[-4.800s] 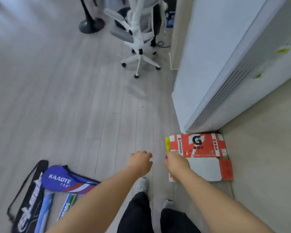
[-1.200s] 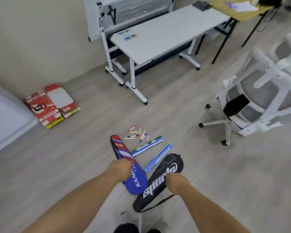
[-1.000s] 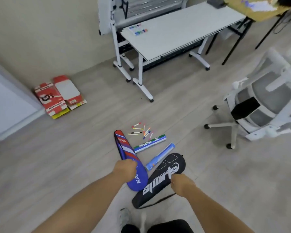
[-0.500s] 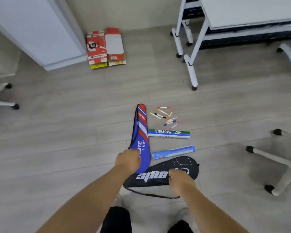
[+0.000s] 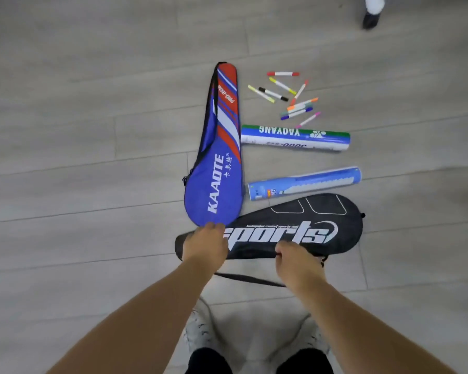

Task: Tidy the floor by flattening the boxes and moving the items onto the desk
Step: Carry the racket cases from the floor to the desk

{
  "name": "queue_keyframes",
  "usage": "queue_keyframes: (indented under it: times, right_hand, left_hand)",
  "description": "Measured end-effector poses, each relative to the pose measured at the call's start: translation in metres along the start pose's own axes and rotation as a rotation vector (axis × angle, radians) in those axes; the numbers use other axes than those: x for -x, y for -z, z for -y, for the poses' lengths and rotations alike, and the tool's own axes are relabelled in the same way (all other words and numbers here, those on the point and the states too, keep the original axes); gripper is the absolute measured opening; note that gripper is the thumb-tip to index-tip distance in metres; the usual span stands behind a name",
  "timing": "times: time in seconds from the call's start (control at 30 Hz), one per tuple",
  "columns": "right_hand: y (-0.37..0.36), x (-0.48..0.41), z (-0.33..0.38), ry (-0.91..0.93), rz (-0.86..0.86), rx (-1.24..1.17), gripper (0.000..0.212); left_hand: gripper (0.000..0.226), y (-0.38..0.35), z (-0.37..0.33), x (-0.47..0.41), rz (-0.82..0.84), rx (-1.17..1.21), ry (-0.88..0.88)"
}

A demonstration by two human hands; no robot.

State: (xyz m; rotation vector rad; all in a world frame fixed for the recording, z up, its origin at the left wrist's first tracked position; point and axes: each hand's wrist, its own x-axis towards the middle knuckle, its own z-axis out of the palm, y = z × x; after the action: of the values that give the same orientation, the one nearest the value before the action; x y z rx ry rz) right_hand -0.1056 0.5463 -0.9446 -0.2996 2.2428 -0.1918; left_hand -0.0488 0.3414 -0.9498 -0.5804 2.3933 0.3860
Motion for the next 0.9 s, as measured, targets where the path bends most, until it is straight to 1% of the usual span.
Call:
queue_keyframes:
  times: [0.13,0.2,0.37,0.43,0.6,0.7,0.73,0.77,0.8,0.83,0.9]
  right_hand:
    - [-0.051,-0.054,0.003,-0.035,0.000,-0.087,0.023]
    - [-0.070,-0.082,0.011,-0.042,-0.014,-0.133,0.025]
    - [-0.103,-0.155,0.041,-0.059,-0.053,-0.302,0.025]
    - [-0.114,-0.182,0.052,-0.095,-0.071,-0.381,0.026]
    - [-0.134,-0.222,0.070,-0.162,-0.140,-0.543,0.029]
    - [-0.146,-0.234,0.075,-0.205,-0.163,-0.646,0.025]
    - [-0.149,-0.237,0.077,-0.224,-0.162,-0.688,0.021]
    - [-0.151,-0.239,0.080,-0.238,-0.163,-0.715,0.018]
    - [-0.153,-0.240,0.082,-0.244,-0.161,-0.707,0.017]
    - [-0.152,-0.238,0.084,-0.235,-0.166,-0.672,0.014]
    - [-0.149,-0.228,0.089,-0.206,-0.194,-0.607,0.014]
  left_hand:
    - [0.027,-0.055,0.026,-0.039,-0.039,0.025,0.027]
    - [0.029,-0.075,0.038,-0.061,-0.037,0.037,0.040]
    - [0.042,-0.113,0.074,-0.118,-0.056,0.083,0.054]
    - [0.047,-0.122,0.086,-0.139,-0.085,0.192,0.106]
    - [0.057,-0.137,0.107,-0.179,-0.197,0.525,0.339]
    - [0.061,-0.139,0.115,-0.189,-0.263,0.689,0.429]
    - [0.056,-0.138,0.118,-0.192,-0.276,0.730,0.473]
    - [0.043,-0.137,0.123,-0.193,-0.277,0.763,0.515]
    - [0.024,-0.135,0.127,-0.193,-0.265,0.790,0.553]
    - [0.012,-0.135,0.132,-0.191,-0.258,0.809,0.575]
    - [0.010,-0.132,0.140,-0.182,-0.240,0.848,0.594]
